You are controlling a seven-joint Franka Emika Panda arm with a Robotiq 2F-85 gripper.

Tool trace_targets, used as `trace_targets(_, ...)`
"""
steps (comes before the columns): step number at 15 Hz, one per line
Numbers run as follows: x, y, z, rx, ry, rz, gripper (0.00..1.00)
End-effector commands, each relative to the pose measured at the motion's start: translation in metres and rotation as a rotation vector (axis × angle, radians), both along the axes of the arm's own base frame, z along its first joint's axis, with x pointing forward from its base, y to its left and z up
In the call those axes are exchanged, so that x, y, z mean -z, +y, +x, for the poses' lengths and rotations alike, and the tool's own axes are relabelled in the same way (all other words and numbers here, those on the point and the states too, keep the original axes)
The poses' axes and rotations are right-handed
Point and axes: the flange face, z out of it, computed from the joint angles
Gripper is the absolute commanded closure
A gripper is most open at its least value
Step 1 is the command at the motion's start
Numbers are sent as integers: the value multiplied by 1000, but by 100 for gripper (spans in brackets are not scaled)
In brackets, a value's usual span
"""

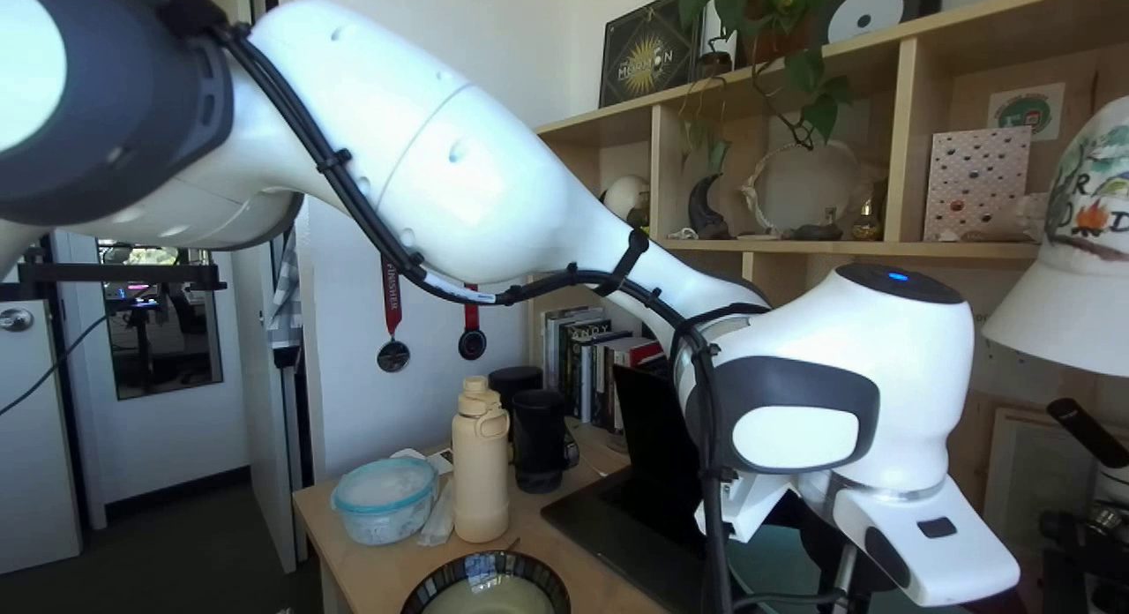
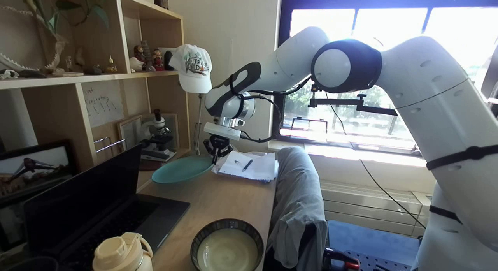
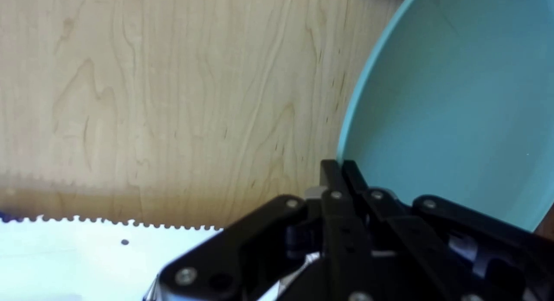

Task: Move the blue plate to the right of the laptop

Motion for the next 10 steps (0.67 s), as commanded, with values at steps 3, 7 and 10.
trace_targets(3, 1, -9, 1, 16, 6, 12, 99)
trace_targets(7, 7, -11, -2, 16, 0, 22, 99)
trace_targets(10, 10, -12, -3, 18, -16, 39, 99)
